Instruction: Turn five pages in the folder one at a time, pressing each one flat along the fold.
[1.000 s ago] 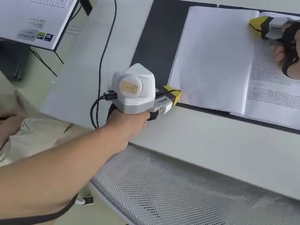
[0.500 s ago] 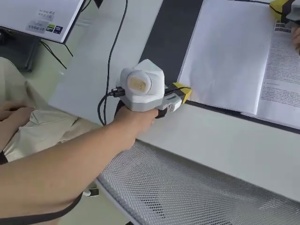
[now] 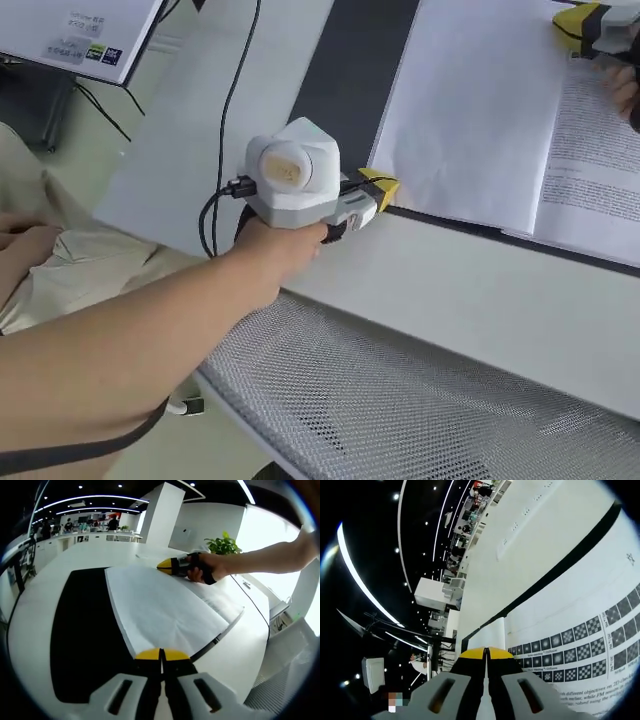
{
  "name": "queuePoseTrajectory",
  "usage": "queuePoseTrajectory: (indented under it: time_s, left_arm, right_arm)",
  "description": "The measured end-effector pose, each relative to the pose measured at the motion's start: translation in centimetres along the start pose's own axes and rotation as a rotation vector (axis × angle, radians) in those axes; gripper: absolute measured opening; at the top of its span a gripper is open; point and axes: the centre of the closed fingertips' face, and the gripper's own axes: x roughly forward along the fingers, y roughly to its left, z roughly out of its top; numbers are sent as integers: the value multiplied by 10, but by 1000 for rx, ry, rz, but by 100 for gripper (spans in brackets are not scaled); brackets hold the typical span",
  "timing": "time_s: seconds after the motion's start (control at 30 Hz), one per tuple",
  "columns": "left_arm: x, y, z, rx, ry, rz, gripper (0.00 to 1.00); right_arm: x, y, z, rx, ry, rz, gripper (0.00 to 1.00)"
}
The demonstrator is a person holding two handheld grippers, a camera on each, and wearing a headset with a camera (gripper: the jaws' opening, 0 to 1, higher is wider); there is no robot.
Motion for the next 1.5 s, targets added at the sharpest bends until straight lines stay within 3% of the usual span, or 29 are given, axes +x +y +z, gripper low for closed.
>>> queuePoseTrajectory:
  time_s: [0.37, 0.6, 0.8, 0.9, 1.5]
  left_arm:
    - [0, -2, 0, 10, 3, 5, 0]
    - [1, -1, 0, 18, 4, 8, 0]
    - [1, -1, -1, 22, 5, 10, 0]
    - [1, -1, -1, 25, 5, 11, 0]
    - [1, -1, -1, 44, 7, 20, 0]
  right_arm:
    - [-21, 1, -28, -2, 22, 18, 0]
    - [-41, 10, -58, 11, 55, 43, 0]
    - [-53, 11, -73, 26, 67, 56, 0]
    - [-62, 13, -91, 18, 108, 60, 0]
    - [-95, 20, -147, 20, 190, 72, 0]
